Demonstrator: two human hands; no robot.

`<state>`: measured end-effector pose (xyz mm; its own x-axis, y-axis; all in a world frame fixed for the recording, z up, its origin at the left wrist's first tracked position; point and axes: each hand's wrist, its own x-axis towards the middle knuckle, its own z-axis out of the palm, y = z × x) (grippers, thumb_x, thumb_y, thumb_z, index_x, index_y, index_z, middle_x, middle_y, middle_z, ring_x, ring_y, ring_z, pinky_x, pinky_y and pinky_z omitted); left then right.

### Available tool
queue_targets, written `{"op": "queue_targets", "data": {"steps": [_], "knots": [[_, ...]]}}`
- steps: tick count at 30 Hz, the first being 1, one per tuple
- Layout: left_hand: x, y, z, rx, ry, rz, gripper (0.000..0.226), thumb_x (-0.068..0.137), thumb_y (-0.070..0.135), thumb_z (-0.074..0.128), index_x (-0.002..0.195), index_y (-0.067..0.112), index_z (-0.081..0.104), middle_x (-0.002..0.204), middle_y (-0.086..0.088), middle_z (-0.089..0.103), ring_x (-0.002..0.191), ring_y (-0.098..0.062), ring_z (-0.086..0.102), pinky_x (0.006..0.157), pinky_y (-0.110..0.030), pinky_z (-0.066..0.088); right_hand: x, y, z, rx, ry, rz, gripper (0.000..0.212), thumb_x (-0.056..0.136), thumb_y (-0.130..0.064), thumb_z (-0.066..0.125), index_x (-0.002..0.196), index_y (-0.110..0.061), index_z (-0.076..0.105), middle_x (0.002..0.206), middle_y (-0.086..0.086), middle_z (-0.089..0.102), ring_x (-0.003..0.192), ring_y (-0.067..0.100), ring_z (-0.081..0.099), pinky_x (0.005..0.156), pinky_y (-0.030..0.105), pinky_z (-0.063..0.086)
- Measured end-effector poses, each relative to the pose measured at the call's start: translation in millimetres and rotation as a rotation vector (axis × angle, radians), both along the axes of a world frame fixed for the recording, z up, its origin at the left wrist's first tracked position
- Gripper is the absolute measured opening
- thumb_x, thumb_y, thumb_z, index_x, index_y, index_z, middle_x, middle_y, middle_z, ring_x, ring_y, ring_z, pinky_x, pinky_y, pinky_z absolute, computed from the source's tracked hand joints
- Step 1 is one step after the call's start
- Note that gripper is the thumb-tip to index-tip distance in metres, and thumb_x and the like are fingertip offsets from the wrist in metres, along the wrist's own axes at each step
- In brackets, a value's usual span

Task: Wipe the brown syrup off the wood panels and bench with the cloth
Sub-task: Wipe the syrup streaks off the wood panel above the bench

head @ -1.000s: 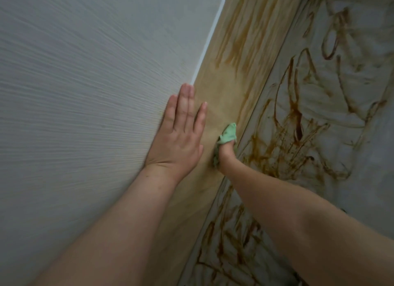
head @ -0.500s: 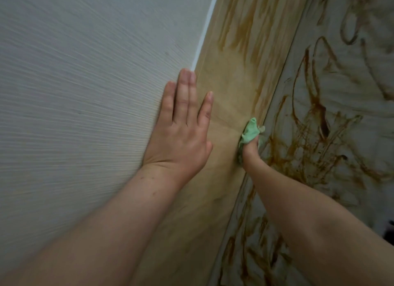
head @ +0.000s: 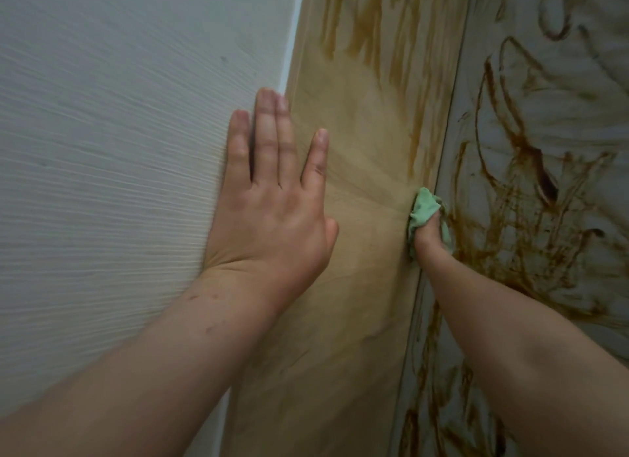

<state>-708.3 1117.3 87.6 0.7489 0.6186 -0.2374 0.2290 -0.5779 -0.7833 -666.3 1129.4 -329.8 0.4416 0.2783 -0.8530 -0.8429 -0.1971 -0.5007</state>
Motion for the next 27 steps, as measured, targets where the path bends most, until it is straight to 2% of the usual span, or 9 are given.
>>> {"op": "queue_targets", "data": {"steps": [4,9,11,14,18,21,23,25,27], "knots": [[1,1,-1,-0.013,-0.017,-0.008,0.081,0.097,0.051,0.020,0.165,0.012,-0.001,0.160,-0.043,-0.016,0.151,-0.054,-0.017,0.123,-0.064,-0.010,11,17,-17,-0.007,0.087,-0.002,0.085,0.087,-0.079,0.034,0.154,-0.027,0.046,0.156,0.001,0.046,0.144,0.024,0.042,0.124,0.045,0.026],[0,1,-1,-0.013,-0.007,0.003,0.081,0.098,0.052,0.020,0.164,0.011,-0.003,0.159,-0.042,-0.018,0.151,-0.055,-0.019,0.123,-0.064,-0.010,62,50,41,0.053,0.047,0.005,0.070,0.102,-0.068,0.031,0.154,-0.023,0.047,0.152,0.004,0.052,0.141,0.024,0.046,0.119,0.036,0.031],[1,0,0,-0.025,-0.013,0.007,0.081,0.098,0.052,0.019,0.164,0.011,-0.004,0.159,-0.043,-0.019,0.150,-0.055,-0.020,0.122,-0.065,-0.009,80,60,75,0.107,-0.068,0.031,0.065,0.106,-0.059,0.031,0.157,-0.020,0.040,0.153,0.007,0.050,0.143,0.026,0.044,0.121,0.037,0.029],[2,-1,2,-0.035,-0.027,0.021,0.081,0.099,0.051,0.021,0.164,0.010,-0.003,0.158,-0.044,-0.020,0.150,-0.055,-0.020,0.122,-0.065,-0.008,83,53,146,0.324,-0.450,0.183,0.087,0.088,-0.065,0.033,0.162,-0.019,0.028,0.165,0.010,0.033,0.152,0.025,0.030,0.126,0.039,0.020],[3,-1,2,-0.040,-0.032,0.023,0.081,0.099,0.051,0.021,0.164,0.010,-0.003,0.158,-0.044,-0.021,0.150,-0.056,-0.020,0.122,-0.066,-0.006,74,44,172,0.504,-0.776,0.221,0.064,0.102,-0.047,0.039,0.163,-0.033,0.023,0.168,0.003,0.022,0.156,0.021,0.019,0.125,0.042,0.016],[3,0,1,-0.043,-0.044,0.024,0.082,0.098,0.052,0.024,0.164,0.010,0.001,0.158,-0.044,-0.018,0.151,-0.055,-0.018,0.122,-0.066,-0.008,97,55,145,0.283,-0.494,0.223,0.064,0.101,-0.054,0.029,0.161,-0.032,0.029,0.168,0.009,0.023,0.153,0.029,0.027,0.124,0.047,0.023],[2,1,1,-0.044,-0.038,0.029,0.082,0.097,0.052,0.025,0.164,0.010,0.001,0.159,-0.044,-0.018,0.151,-0.055,-0.018,0.122,-0.066,-0.008,110,63,136,0.212,-0.232,0.224,0.081,0.092,-0.070,0.024,0.162,-0.030,0.029,0.166,0.006,0.030,0.151,0.029,0.032,0.125,0.049,0.023],[1,2,0,-0.044,-0.032,0.020,0.082,0.098,0.051,0.025,0.164,0.009,0.001,0.159,-0.044,-0.018,0.151,-0.055,-0.019,0.122,-0.066,-0.008,114,66,150,0.211,-0.212,0.196,0.116,0.062,-0.086,0.017,0.162,-0.027,0.030,0.163,0.004,0.037,0.149,0.026,0.035,0.125,0.049,0.024],[1,2,1,-0.043,-0.046,0.014,0.083,0.098,0.052,0.026,0.164,0.009,0.001,0.158,-0.044,-0.018,0.151,-0.055,-0.019,0.122,-0.066,-0.008,112,62,188,0.320,-0.380,0.194,0.119,0.060,-0.085,0.017,0.161,-0.025,0.028,0.163,0.006,0.036,0.149,0.026,0.034,0.125,0.051,0.024]]}}
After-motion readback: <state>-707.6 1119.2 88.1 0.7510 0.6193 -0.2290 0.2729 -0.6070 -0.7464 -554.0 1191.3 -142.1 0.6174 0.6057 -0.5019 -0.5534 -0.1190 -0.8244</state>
